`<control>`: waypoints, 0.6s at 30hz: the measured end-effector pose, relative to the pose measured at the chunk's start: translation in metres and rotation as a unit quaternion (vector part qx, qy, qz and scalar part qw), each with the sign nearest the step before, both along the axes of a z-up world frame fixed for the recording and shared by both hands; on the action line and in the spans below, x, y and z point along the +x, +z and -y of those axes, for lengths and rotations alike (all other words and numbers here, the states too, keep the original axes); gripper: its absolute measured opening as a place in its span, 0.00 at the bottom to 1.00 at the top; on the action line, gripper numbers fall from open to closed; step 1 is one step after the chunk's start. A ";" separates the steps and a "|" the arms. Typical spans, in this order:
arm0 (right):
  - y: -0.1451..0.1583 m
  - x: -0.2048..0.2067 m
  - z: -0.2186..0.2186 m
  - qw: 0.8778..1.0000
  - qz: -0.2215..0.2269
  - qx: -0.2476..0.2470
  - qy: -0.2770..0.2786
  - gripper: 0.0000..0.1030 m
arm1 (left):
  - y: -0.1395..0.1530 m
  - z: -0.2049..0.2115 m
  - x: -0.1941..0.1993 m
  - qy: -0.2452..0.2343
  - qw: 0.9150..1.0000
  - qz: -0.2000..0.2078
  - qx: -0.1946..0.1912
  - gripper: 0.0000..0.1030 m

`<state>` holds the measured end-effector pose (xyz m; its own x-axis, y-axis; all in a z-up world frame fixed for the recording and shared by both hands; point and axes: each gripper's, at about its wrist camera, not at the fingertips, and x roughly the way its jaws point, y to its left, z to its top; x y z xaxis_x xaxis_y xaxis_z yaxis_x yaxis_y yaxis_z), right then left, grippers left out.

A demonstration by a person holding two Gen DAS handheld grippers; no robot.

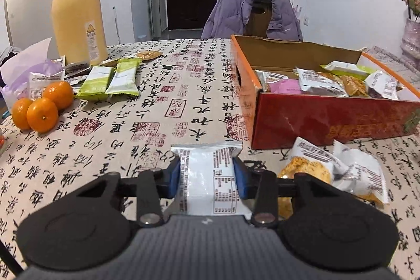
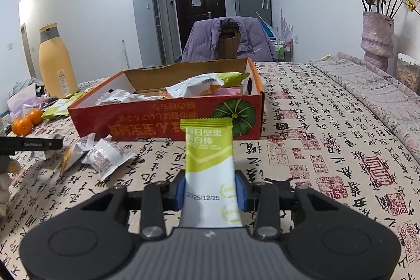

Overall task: Organize snacks
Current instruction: 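Carry the bar and white packet into the box and open both grippers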

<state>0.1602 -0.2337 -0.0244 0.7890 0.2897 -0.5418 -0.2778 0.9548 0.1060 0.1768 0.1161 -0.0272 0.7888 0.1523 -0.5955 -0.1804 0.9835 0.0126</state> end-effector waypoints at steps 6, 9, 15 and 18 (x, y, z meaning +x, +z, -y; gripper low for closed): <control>0.000 -0.002 -0.003 1.000 0.000 0.001 0.006 0.36 | 0.010 0.006 -0.023 0.001 1.000 0.022 -0.010 0.40; 0.001 -0.003 -0.006 1.000 0.002 0.001 0.011 0.36 | 0.019 0.016 -0.033 -0.002 0.999 0.037 -0.010 0.40; 0.005 -0.007 -0.009 1.000 0.007 0.002 0.019 0.36 | 0.037 0.036 -0.046 -0.014 0.997 0.067 -0.020 0.40; 0.008 -0.008 -0.011 1.000 0.011 0.004 0.021 0.36 | 0.044 0.049 -0.050 -0.024 0.996 0.078 -0.025 0.40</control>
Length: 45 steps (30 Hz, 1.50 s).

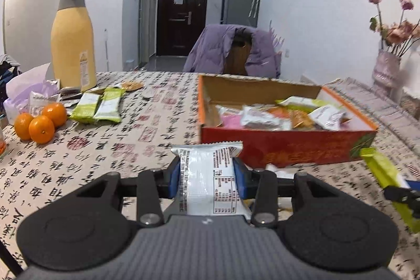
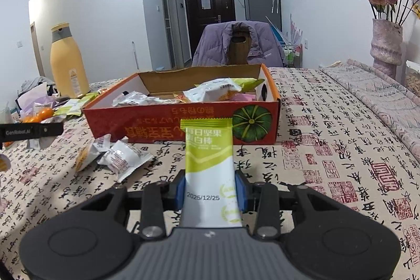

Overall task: Organize snacks
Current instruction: 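Carry the bar and white packet into the box and open both grippers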

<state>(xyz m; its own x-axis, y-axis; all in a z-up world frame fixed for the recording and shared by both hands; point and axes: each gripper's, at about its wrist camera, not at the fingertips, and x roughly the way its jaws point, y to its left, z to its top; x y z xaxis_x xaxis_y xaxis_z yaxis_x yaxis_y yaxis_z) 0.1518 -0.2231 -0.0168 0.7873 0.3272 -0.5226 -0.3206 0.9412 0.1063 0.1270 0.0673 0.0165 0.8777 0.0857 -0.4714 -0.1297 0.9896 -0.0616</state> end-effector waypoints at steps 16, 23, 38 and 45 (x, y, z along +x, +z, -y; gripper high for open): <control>0.012 0.003 -0.012 0.999 0.022 0.018 0.019 0.36 | 0.009 0.052 0.005 -0.031 0.999 0.018 -0.021 0.40; 0.025 0.017 -0.018 0.999 0.042 0.021 0.024 0.36 | 0.018 0.064 0.019 -0.042 0.999 0.024 -0.017 0.40; 0.071 0.084 -0.040 0.995 0.092 0.027 0.028 0.36 | 0.048 0.066 0.080 -0.014 0.998 0.056 -0.015 0.40; 0.080 0.121 -0.051 0.995 0.096 0.028 0.023 0.36 | 0.053 0.056 0.118 0.008 0.998 0.060 -0.027 0.40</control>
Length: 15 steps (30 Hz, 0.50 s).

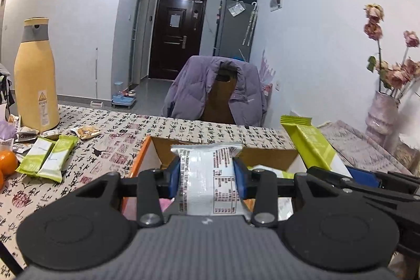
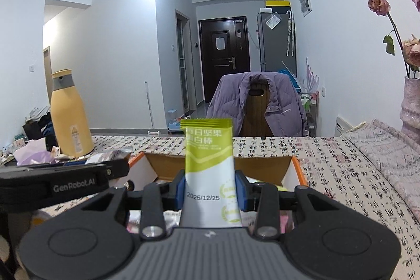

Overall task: Organize snacks
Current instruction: 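Carry the bar and white packet into the box and open both grippers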

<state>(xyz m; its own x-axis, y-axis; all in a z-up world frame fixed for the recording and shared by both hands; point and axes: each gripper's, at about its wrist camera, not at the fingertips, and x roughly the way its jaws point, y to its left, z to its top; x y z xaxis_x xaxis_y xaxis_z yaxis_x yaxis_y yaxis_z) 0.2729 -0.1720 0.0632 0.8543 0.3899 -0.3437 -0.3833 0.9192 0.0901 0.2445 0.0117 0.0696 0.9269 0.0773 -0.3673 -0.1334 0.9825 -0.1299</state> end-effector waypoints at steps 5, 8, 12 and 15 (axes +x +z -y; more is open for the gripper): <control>-0.004 0.021 -0.010 1.000 -0.002 0.004 -0.006 0.36 | -0.005 -0.007 0.024 0.018 1.000 -0.004 -0.005 0.40; -0.011 0.031 -0.014 1.000 0.000 0.006 -0.014 0.36 | -0.013 -0.009 0.037 0.030 1.000 -0.007 -0.005 0.40; -0.027 0.041 -0.012 1.000 0.002 0.016 -0.021 0.36 | -0.028 -0.010 0.044 0.038 0.999 -0.008 0.009 0.40; -0.037 0.048 -0.011 1.000 -0.012 0.015 -0.018 0.36 | -0.037 -0.014 0.050 0.040 0.999 -0.018 0.012 0.40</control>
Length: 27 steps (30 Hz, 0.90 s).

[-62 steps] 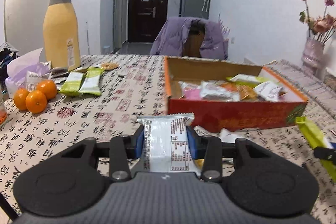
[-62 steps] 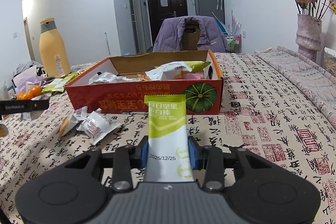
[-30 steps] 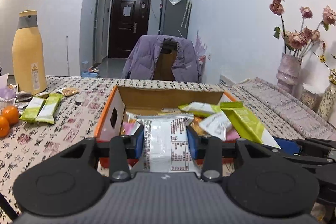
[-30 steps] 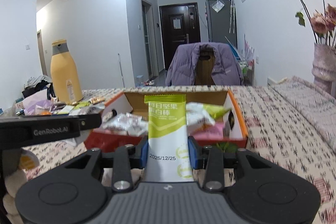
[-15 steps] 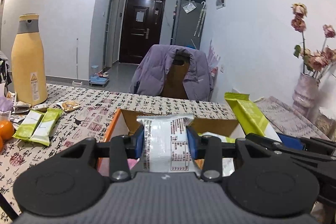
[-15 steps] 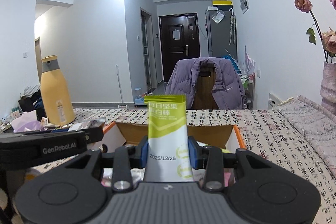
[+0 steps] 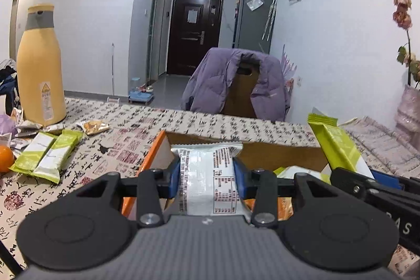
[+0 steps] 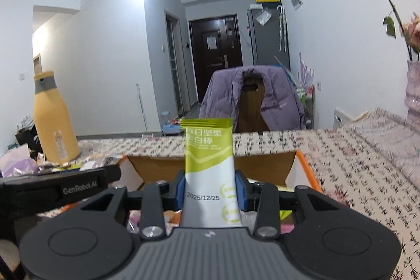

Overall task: Organize snacks
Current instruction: 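Carry the bar and white packet into the box and open both grippers, then move both tools back to the snack pile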

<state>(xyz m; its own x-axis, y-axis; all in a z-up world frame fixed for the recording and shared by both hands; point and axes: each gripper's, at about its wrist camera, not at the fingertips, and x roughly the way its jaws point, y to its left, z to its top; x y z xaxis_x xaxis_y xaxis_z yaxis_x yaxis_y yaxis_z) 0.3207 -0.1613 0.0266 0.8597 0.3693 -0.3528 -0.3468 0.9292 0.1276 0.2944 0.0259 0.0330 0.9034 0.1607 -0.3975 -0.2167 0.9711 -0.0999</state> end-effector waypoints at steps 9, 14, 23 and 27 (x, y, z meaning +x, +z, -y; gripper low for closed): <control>-0.007 0.001 -0.003 1.000 -0.004 -0.017 -0.001 0.37 | -0.007 -0.005 0.002 -0.007 1.000 -0.007 0.003 0.42; -0.004 -0.003 0.002 1.000 0.003 -0.011 -0.013 0.57 | -0.006 -0.005 -0.003 0.000 1.000 0.003 0.008 0.87; -0.003 -0.006 0.022 0.999 0.003 0.016 -0.043 1.00 | -0.006 -0.010 -0.004 0.013 1.000 0.004 -0.004 1.00; -0.003 -0.005 0.027 0.999 -0.001 0.021 -0.047 1.00 | -0.006 -0.009 -0.005 0.010 1.000 0.004 -0.003 1.00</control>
